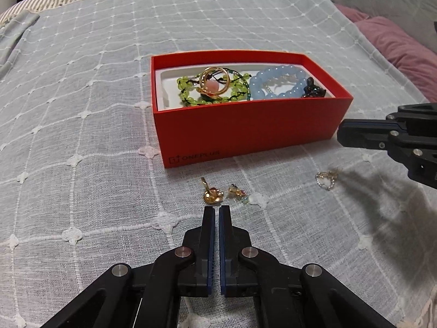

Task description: Organize jewelry

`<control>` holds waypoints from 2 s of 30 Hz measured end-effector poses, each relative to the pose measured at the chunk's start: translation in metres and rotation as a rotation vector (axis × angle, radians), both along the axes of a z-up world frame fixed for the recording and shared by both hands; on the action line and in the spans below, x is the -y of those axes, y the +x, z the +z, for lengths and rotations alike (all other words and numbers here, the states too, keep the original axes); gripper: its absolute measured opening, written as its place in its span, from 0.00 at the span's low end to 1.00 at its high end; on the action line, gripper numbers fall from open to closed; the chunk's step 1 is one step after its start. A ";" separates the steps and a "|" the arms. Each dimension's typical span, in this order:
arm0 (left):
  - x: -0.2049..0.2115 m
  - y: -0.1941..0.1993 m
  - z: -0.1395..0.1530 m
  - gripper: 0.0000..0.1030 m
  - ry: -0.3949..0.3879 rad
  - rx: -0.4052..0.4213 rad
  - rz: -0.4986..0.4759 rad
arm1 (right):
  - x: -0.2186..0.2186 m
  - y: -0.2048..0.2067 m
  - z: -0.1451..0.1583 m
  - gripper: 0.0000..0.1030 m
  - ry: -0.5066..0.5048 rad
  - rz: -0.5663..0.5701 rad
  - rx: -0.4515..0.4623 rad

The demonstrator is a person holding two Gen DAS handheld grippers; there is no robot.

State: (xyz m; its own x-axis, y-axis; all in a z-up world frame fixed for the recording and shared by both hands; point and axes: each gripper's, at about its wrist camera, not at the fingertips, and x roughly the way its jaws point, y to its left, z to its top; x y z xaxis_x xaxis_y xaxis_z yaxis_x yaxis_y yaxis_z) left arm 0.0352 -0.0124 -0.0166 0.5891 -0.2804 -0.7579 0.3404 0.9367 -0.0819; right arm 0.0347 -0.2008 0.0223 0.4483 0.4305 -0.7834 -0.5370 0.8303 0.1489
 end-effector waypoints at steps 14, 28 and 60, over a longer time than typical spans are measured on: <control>-0.005 -0.002 -0.002 0.24 -0.001 0.001 -0.011 | 0.004 -0.026 -0.010 0.16 0.018 0.052 -0.101; -0.006 0.010 -0.011 0.37 -0.031 -0.020 0.017 | -0.016 -0.021 -0.035 0.32 -0.018 0.040 -0.109; -0.022 0.024 -0.014 0.00 -0.053 -0.031 0.110 | -0.033 0.006 -0.040 0.19 -0.055 -0.035 -0.073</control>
State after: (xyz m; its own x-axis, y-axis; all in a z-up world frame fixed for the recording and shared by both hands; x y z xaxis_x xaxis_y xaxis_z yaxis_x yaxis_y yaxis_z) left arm 0.0590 0.0100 -0.0303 0.5951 -0.2556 -0.7619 0.2323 0.9623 -0.1413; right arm 0.0409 -0.1681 -0.0175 0.4035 0.3706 -0.8366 -0.4970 0.8564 0.1397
